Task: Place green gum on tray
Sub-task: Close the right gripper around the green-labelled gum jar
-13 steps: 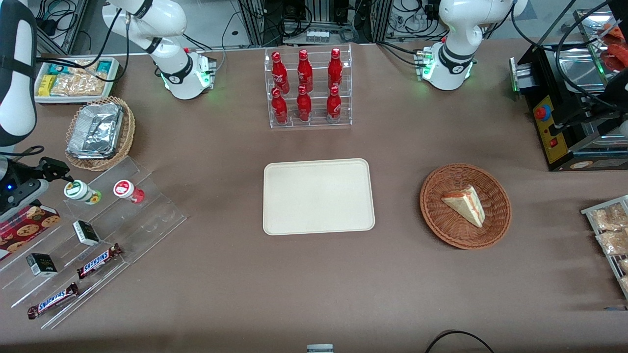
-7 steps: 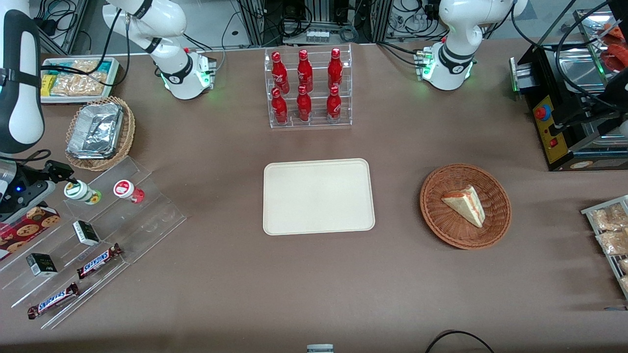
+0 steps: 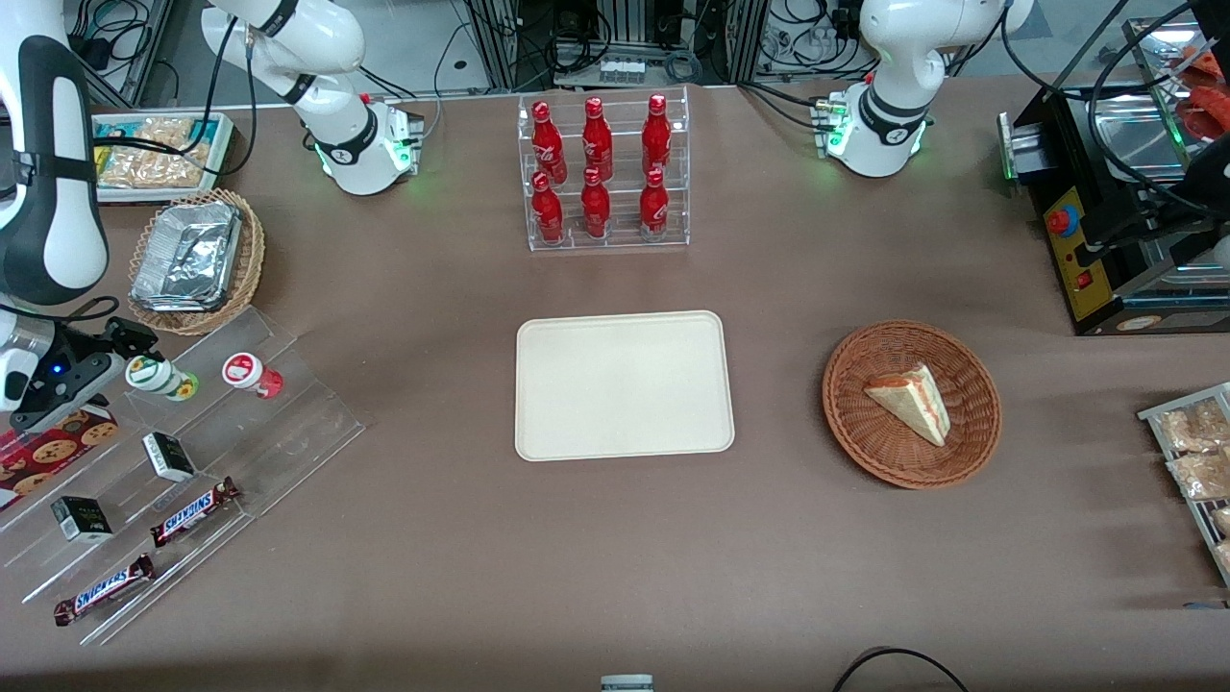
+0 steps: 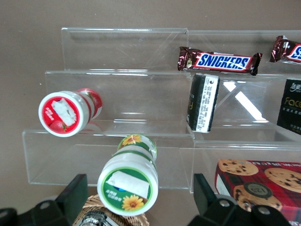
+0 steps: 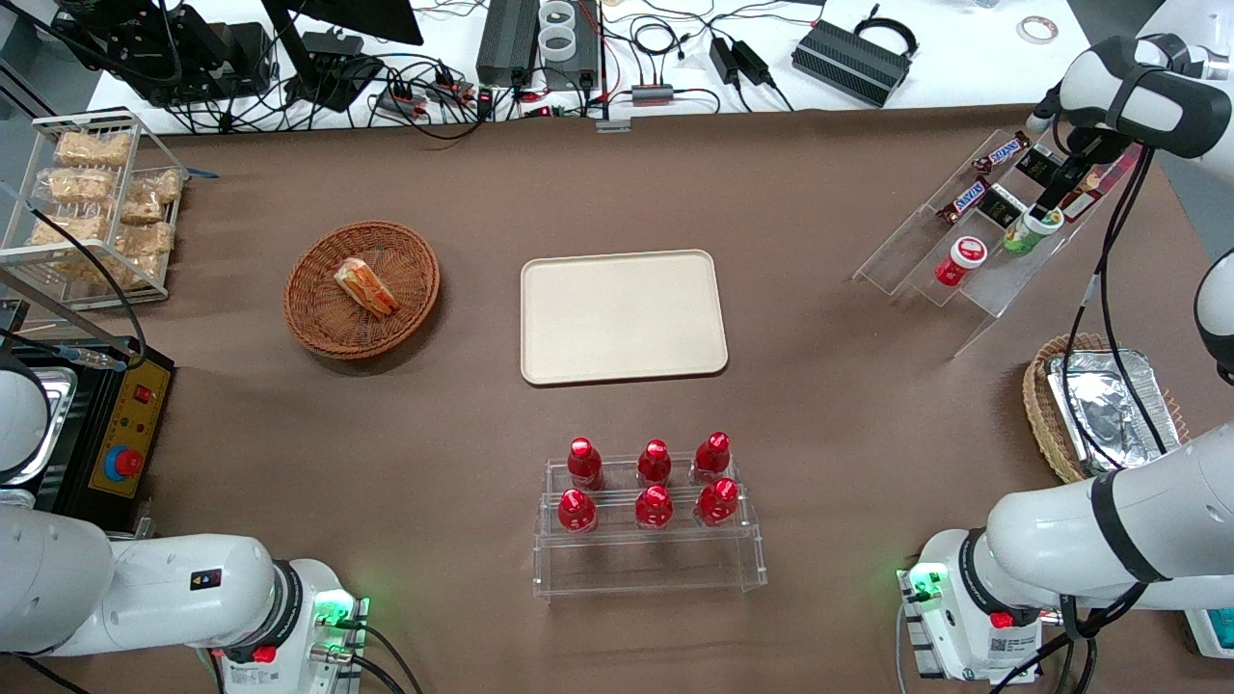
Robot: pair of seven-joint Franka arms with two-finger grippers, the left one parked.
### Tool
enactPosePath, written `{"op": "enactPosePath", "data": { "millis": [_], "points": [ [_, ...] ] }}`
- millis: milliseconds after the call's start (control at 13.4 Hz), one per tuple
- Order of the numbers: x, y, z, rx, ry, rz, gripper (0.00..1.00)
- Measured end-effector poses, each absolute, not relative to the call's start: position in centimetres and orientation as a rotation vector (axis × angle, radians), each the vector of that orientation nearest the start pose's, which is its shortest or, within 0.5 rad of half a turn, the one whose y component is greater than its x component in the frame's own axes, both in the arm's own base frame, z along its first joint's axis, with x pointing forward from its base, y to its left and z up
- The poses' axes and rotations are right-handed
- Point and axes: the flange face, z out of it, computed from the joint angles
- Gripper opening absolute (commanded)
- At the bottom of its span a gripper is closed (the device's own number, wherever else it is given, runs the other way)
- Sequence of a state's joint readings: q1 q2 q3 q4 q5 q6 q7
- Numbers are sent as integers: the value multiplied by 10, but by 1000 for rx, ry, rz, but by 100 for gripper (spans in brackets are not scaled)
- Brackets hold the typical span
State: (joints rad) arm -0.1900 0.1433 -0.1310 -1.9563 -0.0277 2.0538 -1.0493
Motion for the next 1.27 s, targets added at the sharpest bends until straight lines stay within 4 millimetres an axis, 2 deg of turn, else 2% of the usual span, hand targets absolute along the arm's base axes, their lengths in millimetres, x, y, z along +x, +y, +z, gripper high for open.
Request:
{"op": "enactPosePath", "data": {
  "millis": [374,673,748,898,973,1272],
  "points": [
    [544,-180,387,-2923,-1144,100,100],
    [541,-180,381,-2918,-1156,98,88],
    [540,-179,379,-2915,-1161,98,72],
    [539,-179,376,-2909,-1169,102,20],
    [538,-179,375,-2908,-1172,102,2],
    [539,-179,375,-2907,-1182,97,0]
  ]
}}
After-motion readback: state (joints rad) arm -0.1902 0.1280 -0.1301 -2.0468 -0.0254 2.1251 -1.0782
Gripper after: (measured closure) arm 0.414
